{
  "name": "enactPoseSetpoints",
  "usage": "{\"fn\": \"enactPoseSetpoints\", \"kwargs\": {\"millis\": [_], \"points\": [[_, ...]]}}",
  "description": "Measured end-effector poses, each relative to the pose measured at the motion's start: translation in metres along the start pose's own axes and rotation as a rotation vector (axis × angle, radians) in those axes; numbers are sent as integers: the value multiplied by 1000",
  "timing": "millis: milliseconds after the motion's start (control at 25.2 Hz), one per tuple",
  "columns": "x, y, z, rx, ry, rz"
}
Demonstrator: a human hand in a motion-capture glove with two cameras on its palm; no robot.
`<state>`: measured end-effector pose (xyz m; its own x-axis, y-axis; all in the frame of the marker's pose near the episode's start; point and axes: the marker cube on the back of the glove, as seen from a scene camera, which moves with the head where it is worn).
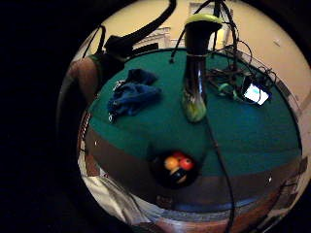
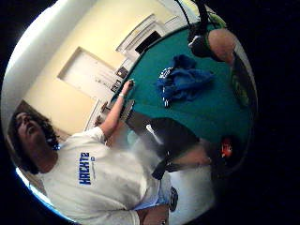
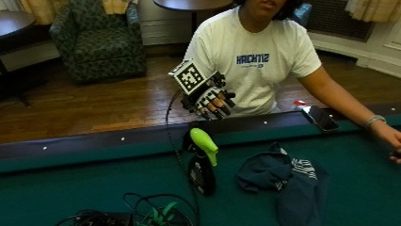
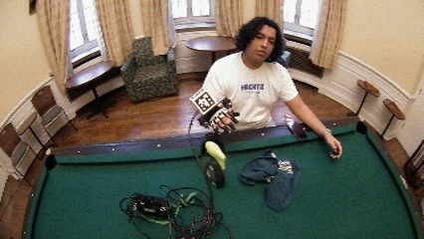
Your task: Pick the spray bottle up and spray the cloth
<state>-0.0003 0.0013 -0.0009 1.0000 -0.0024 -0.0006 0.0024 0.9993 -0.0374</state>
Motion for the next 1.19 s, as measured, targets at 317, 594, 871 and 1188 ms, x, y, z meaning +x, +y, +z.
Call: {"fn": "enactPoseSetpoints", "kwargs": {"millis": [317,594,871,1188], "points": [[-2,-4,6,64,4,81],[2,13,10,-45,1,14],[-2,10,10,-1,-3,27],[-6,10,9,-52,-3,-20]]}}
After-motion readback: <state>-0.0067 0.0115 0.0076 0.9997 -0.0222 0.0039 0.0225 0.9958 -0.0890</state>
